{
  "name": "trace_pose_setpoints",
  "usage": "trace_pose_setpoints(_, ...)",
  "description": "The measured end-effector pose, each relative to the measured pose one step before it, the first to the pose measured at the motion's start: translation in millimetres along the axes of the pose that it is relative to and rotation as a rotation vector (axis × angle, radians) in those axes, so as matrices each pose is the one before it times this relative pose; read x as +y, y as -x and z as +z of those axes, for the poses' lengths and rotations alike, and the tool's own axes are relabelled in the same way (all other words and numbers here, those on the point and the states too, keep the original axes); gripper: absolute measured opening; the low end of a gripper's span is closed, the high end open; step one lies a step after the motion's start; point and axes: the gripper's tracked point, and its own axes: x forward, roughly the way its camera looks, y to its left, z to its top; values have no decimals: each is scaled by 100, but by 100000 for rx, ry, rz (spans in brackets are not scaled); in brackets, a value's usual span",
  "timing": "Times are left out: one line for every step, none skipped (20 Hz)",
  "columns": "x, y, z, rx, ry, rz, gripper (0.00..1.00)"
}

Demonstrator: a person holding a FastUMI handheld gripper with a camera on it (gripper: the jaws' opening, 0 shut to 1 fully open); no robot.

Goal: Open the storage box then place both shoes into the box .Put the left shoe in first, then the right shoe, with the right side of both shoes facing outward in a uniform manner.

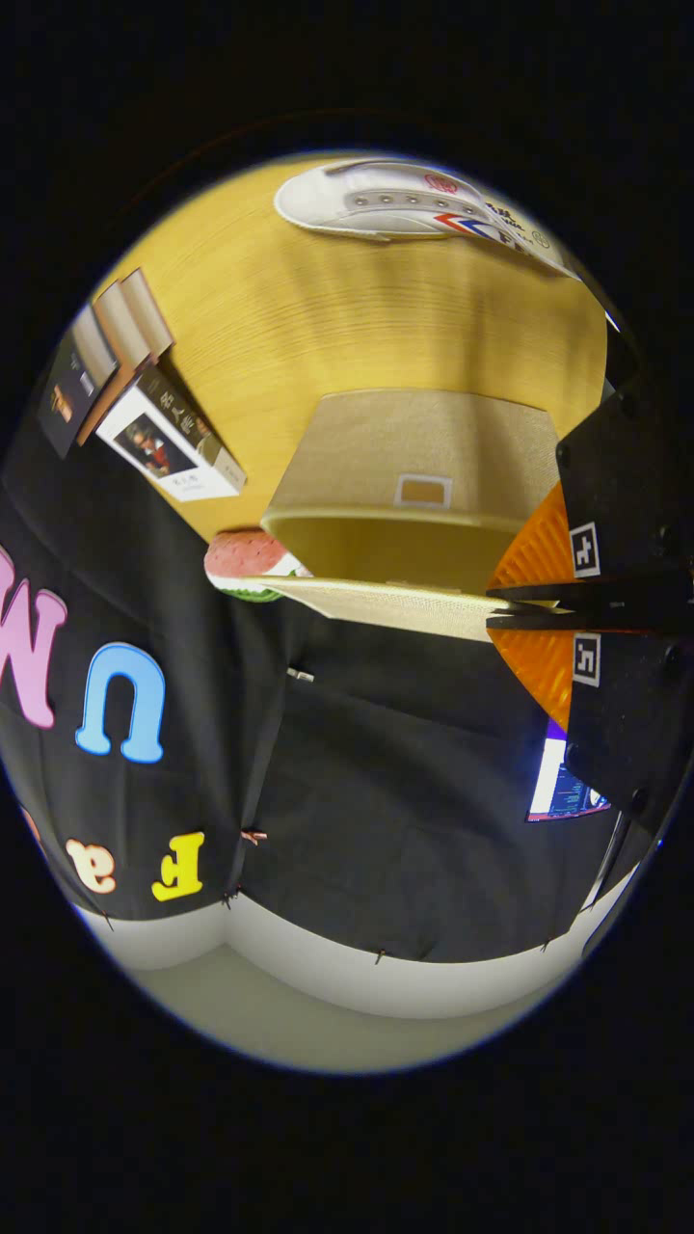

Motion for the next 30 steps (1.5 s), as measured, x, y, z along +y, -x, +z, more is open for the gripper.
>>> trace_pose_setpoints(1321, -231, 402, -1526, 2878, 215, 7)
trace_pose_setpoints(1479, -359, 210, -955, 3126, 29, 7)
trace_pose_setpoints(1582, -550, 159, -534, 3002, 643, 7)
trace_pose_setpoints(1663, -543, 81, -393, 2594, 647, 8)
trace_pose_setpoints(1606, -890, 37, 317, 2101, 1010, 8)
trace_pose_setpoints(1724, -889, 127, 40, 1642, 859, 8)
trace_pose_setpoints(1380, -1053, 59, 345, 1504, 641, 9)
trace_pose_setpoints(1294, -1121, -109, 488, 1990, 827, 9)
trace_pose_setpoints(1131, -1083, -190, 840, 2774, 302, 8)
trace_pose_setpoints(1062, -1037, -514, 979, 2248, 240, 9)
trace_pose_setpoints(701, -995, -189, 56, 1063, 195, 9)
trace_pose_setpoints(858, -1207, -208, 258, 409, 528, 9)
trace_pose_setpoints(632, -1150, -243, 309, 484, 369, 9)
trace_pose_setpoints(417, -999, -397, 879, 872, 54, 11)
trace_pose_setpoints(222, -916, -380, 1145, 776, 81, 12)
trace_pose_setpoints(291, -496, -202, 496, 343, -54, 14)
trace_pose_setpoints(250, -490, -140, 822, 445, 365, 14)
trace_pose_setpoints(237, -990, -352, 581, 437, -273, 20)
trace_pose_setpoints(31, -495, -58, 603, 73, -57, 20)
trace_pose_setpoints(86, -386, -334, 605, -235, -276, 27)
trace_pose_setpoints(45, -302, -84, 327, -91, 8, 35)
trace_pose_setpoints(137, -225, -90, 350, 52, 33, 42)
trace_pose_setpoints(-17, -131, -242, 573, 137, 417, 50)
trace_pose_setpoints(-88, 51, -63, 261, 534, -185, 67)
trace_pose_setpoints(-155, -29, 98, 21, 526, -293, 77)
trace_pose_setpoints(-88, 372, -48, -97, 380, -201, 94)
trace_pose_setpoints(-104, 468, 272, -936, 434, 32, 96)
trace_pose_setpoints(-153, 523, 464, -1751, 471, -201, 96)
trace_pose_setpoints(-239, 706, 723, -2376, 544, -365, 96)
trace_pose_setpoints(-388, 1053, 531, -2307, 789, -1071, 96)
